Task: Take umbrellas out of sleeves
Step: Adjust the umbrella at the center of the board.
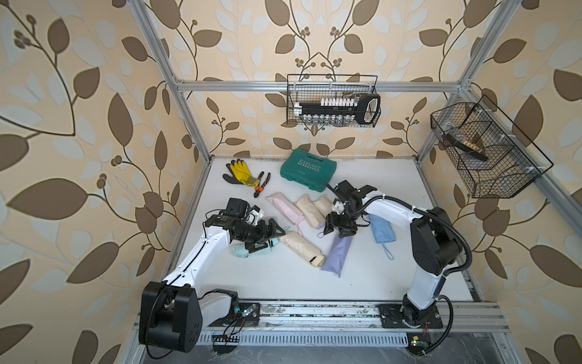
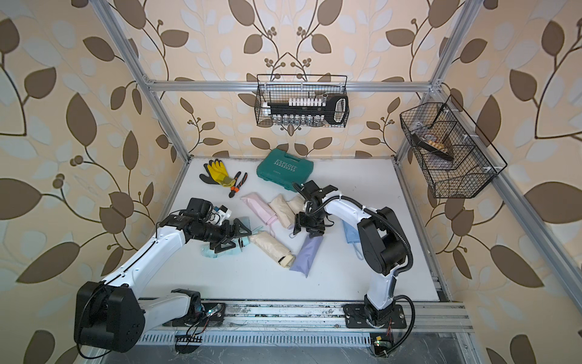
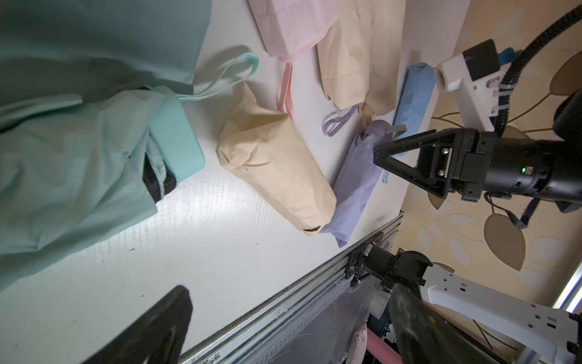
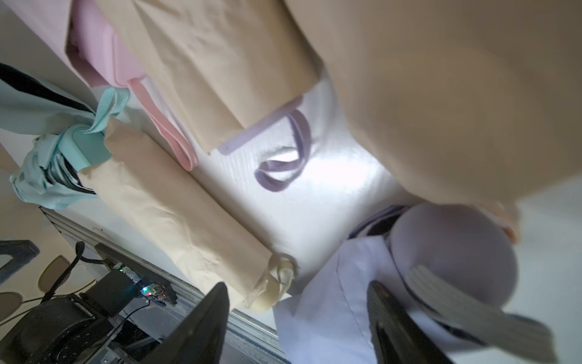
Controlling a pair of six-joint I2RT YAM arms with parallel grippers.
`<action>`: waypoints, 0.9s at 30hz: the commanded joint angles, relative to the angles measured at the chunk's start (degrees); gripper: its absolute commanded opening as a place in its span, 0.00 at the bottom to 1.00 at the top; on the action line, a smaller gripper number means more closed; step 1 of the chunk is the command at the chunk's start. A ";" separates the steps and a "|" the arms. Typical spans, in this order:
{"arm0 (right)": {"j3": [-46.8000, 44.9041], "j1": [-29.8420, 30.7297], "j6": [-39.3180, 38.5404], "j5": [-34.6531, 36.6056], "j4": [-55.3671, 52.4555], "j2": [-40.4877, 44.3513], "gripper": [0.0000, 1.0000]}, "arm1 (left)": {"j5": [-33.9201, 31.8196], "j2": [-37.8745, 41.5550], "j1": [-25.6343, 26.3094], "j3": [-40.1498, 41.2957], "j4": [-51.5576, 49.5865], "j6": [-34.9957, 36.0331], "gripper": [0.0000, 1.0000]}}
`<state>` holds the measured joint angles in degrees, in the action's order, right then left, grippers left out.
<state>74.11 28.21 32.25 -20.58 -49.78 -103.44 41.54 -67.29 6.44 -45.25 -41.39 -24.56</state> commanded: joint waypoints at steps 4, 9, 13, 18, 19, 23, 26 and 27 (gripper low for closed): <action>-4.55 -2.37 -0.61 4.87 -5.23 11.57 0.71 | -0.05 -1.28 2.79 -2.00 0.33 1.18 0.99; -8.61 -4.70 -0.65 3.27 -7.62 18.06 0.71 | -2.60 -4.15 10.76 -2.35 3.85 -3.52 0.99; -10.61 -4.21 0.33 -3.04 -1.48 19.48 0.70 | -1.58 -3.85 14.74 0.63 11.12 -11.90 0.99; -4.55 -1.46 -0.94 -6.88 0.74 12.13 0.70 | -4.57 -2.98 20.80 1.66 11.64 -14.58 0.99; -2.70 -0.55 -1.97 -6.85 -0.04 9.40 0.70 | -4.91 -2.79 22.10 2.05 12.08 -15.29 0.99; 1.55 1.22 -3.77 -5.82 -0.47 2.34 0.69 | -6.52 -2.37 26.12 2.71 13.55 -18.28 0.99; 1.71 0.40 -4.28 -5.15 -0.15 -1.13 0.69 | -7.15 -2.54 29.09 3.10 16.17 -21.37 0.99; 1.26 -0.09 -4.31 -5.04 -0.14 -1.86 0.69 | -7.17 -2.75 29.99 3.39 17.28 -22.50 0.99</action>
<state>74.78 29.10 29.65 -25.74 -49.04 -103.74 35.75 -71.29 34.76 -42.74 -27.97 -42.89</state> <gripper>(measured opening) 0.692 0.989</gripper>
